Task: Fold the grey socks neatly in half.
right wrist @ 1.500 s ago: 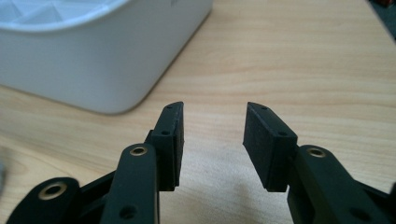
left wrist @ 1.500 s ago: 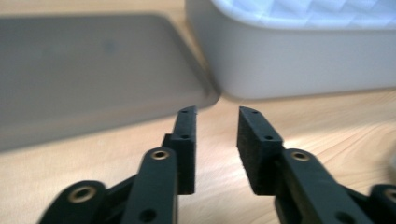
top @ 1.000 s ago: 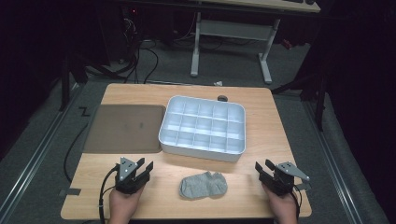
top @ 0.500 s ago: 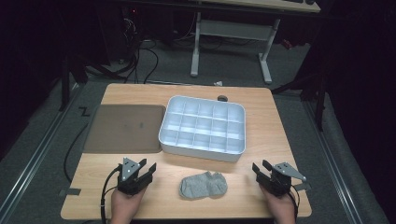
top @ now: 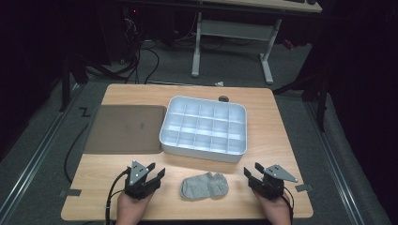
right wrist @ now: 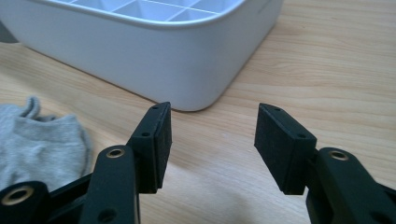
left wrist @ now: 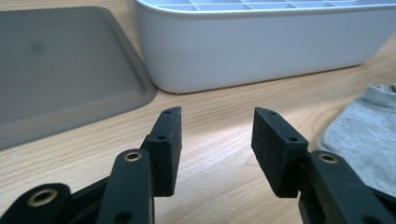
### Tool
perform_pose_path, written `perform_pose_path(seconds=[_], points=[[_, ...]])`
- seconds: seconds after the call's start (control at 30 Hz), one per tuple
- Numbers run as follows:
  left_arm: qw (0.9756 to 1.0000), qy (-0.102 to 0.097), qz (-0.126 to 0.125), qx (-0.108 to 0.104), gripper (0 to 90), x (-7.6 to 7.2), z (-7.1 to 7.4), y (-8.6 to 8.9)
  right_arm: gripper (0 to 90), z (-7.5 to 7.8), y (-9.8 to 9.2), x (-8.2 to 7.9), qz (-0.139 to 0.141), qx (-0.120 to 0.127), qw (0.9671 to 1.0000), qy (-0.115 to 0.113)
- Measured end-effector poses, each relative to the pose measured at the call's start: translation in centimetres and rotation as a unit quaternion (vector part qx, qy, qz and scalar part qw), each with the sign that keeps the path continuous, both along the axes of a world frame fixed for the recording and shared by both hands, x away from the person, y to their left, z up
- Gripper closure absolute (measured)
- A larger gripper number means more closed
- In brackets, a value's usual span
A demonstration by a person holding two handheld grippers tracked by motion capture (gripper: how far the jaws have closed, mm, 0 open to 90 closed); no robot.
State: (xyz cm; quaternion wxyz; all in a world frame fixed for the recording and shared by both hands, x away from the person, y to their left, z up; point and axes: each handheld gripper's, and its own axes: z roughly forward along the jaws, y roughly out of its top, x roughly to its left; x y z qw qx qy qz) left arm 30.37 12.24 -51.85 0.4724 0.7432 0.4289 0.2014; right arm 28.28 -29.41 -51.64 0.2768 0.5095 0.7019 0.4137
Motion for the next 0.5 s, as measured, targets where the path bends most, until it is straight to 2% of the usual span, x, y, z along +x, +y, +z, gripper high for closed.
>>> perform_pose_path(seconds=[0.13, 0.3, 0.37, 0.5], points=[[0.9999, 0.003, -0.013, 0.001, 53.2, -0.3, 0.0, -0.6, 47.0, 0.0, 0.9, -0.2, 0.012, -0.005, 0.9999, 0.002], [0.9991, 0.008, -0.042, 0.006, 52.6, -1.0, -0.1, -2.0, 46.7, -0.2, 2.0, -0.4, 0.031, -0.013, 0.9994, 0.007], [0.9990, 0.006, -0.043, 0.009, 52.5, -1.1, -0.1, -2.1, 46.7, -0.2, 2.3, -0.4, 0.034, -0.013, 0.9993, 0.009], [0.9975, 0.014, -0.068, 0.009, 51.8, -1.7, -0.2, -3.3, 46.5, -0.4, 3.6, -0.7, 0.056, -0.024, 0.9981, 0.012]])
